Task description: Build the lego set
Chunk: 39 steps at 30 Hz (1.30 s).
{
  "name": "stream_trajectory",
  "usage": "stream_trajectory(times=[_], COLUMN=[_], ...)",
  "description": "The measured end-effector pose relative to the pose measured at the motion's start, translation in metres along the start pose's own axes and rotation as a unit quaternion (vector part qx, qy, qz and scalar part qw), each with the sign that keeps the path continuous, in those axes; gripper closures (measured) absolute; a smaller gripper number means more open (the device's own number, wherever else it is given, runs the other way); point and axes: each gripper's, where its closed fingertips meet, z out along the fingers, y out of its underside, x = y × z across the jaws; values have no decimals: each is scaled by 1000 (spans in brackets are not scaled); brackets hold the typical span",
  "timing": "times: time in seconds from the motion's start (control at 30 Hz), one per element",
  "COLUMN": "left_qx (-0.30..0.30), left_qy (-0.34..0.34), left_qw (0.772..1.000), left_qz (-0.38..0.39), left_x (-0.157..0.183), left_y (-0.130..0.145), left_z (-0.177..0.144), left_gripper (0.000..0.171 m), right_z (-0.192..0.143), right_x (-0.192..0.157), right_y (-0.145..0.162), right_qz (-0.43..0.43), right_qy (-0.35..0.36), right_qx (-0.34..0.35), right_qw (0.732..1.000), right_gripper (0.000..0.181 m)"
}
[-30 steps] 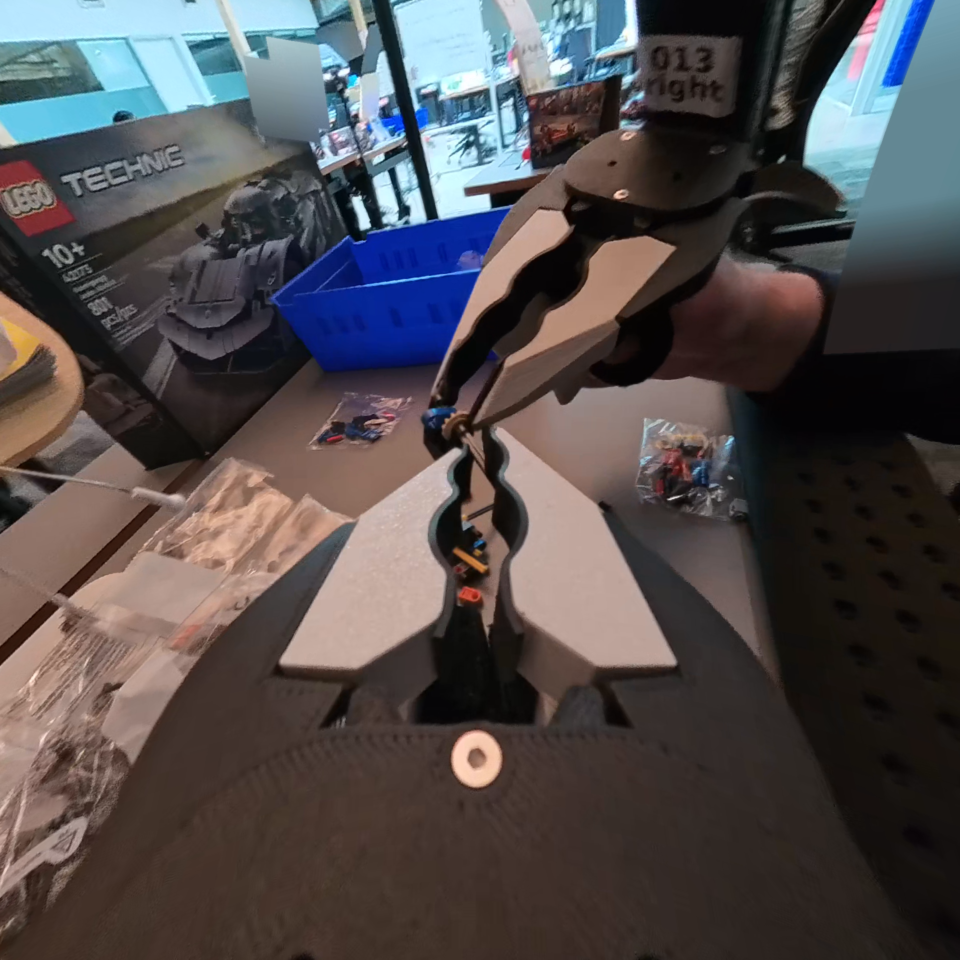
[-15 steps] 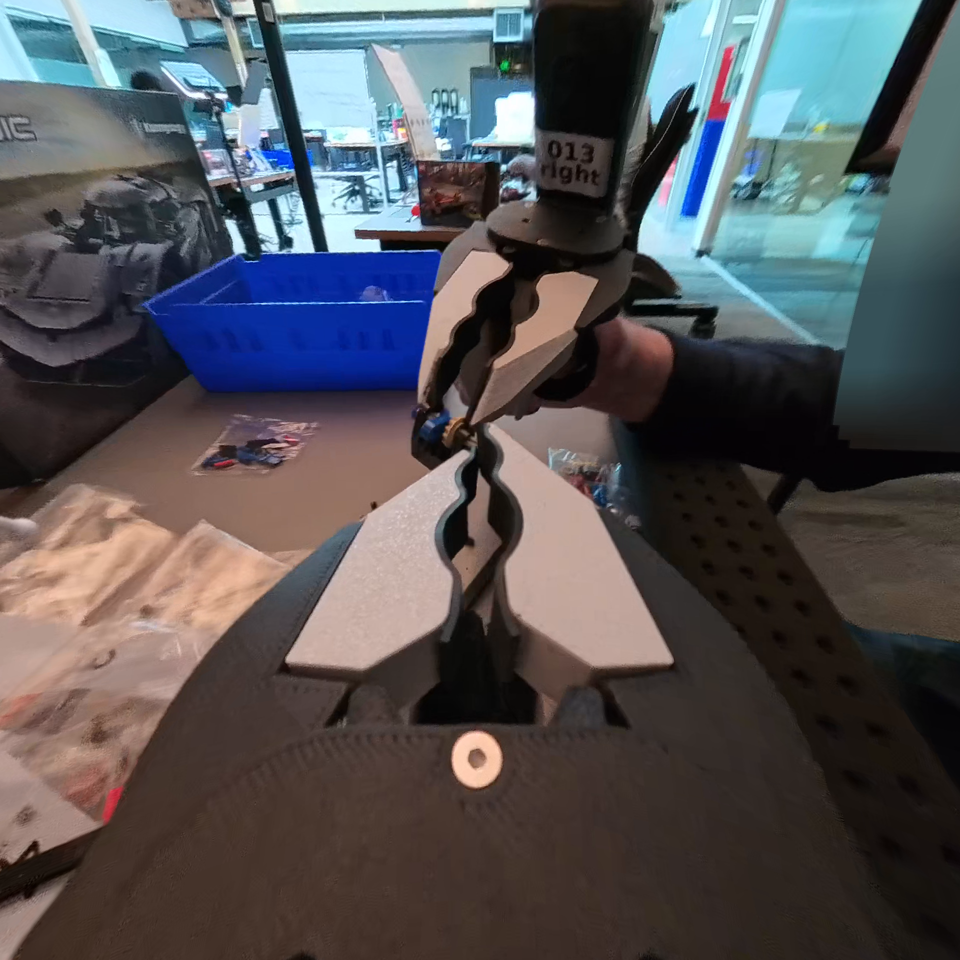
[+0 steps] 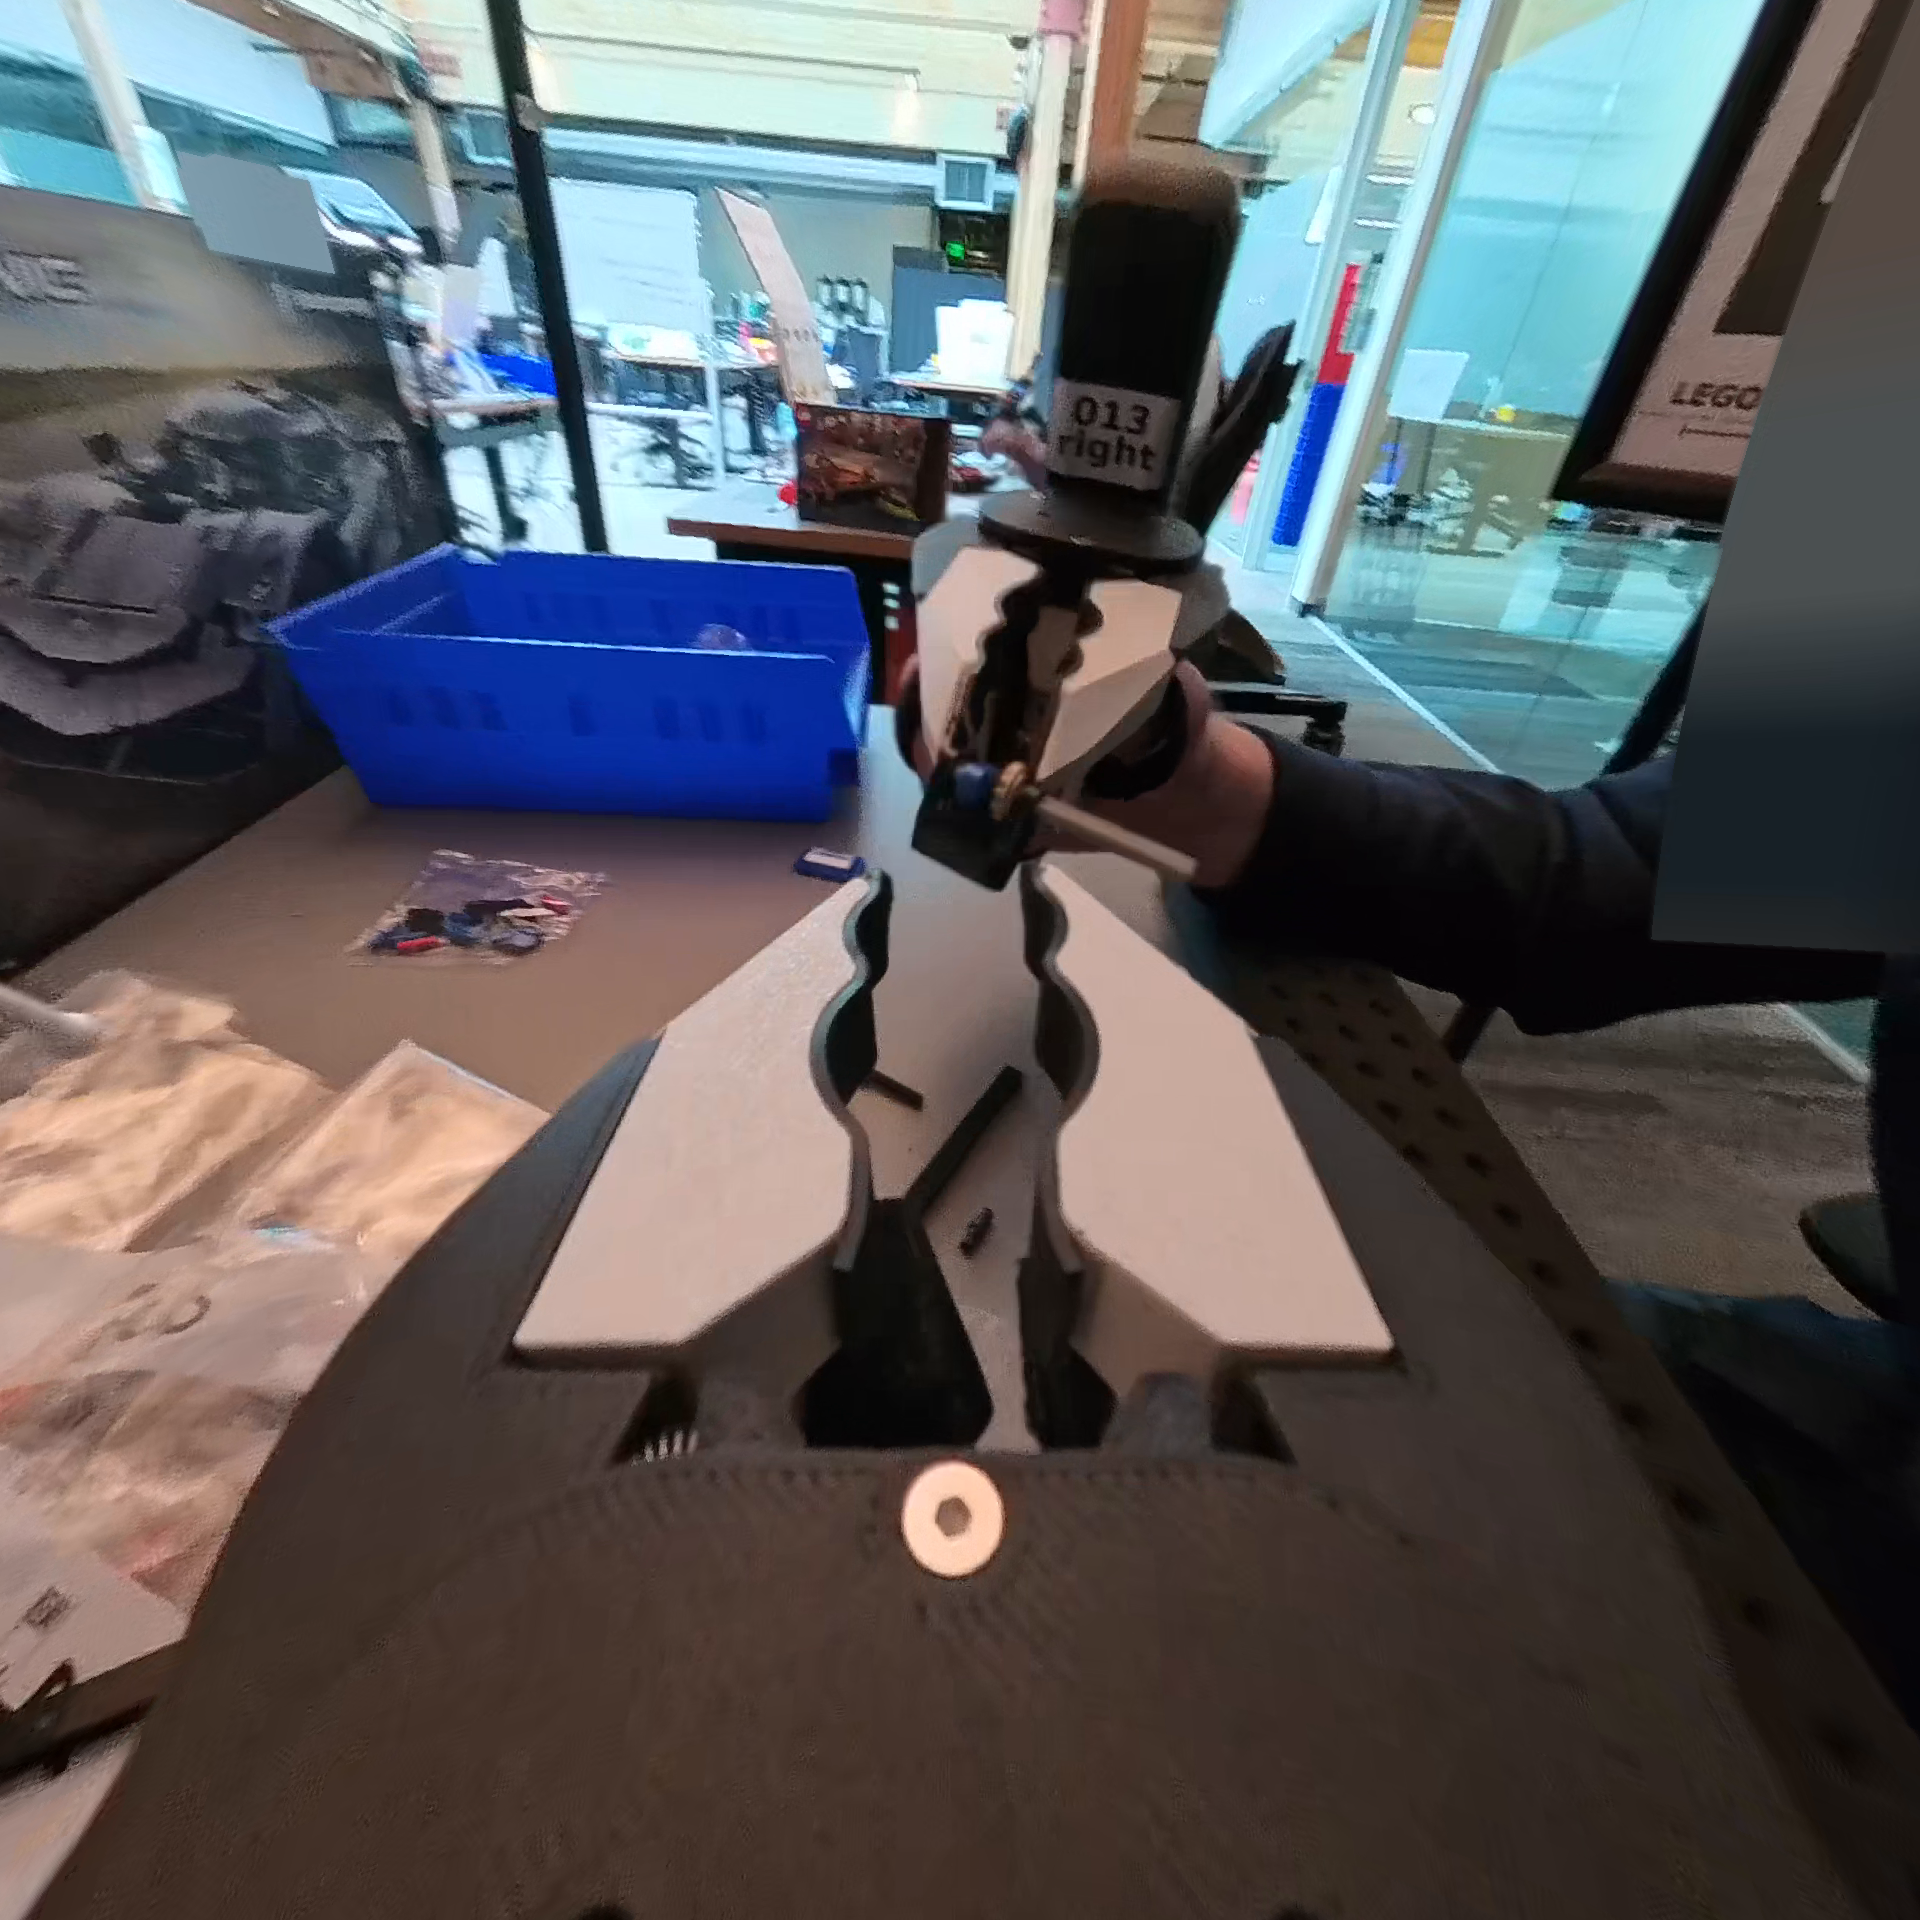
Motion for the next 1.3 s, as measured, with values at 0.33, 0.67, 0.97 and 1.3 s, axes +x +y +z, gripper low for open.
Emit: stream_trajectory(times=[0.33, 0.67, 0.97, 1.3], left_qx=[-61, -100, -146, -157], left_qy=[48, -59, -109, -138], left_qw=[995, 983, 963, 948], left_qz=[65, 141, 200, 240], left_x=[30, 7, -3, -5], left_y=[23, 22, 33, 32], left_z=[24, 22, 23, 24], left_gripper=[145, 146, 146, 146], right_z=[12, 6, 13, 15], right_x=[-31, -18, -16, -19], right_y=[3, 12, 17, 16], right_qz=[-17, -137, -145, -128], right_qy=[-82, 10, 29, 17], right_qx=[3, -58, -77, -66], right_qw=[996, 989, 986, 989], right_gripper=[167, 161, 164, 160])
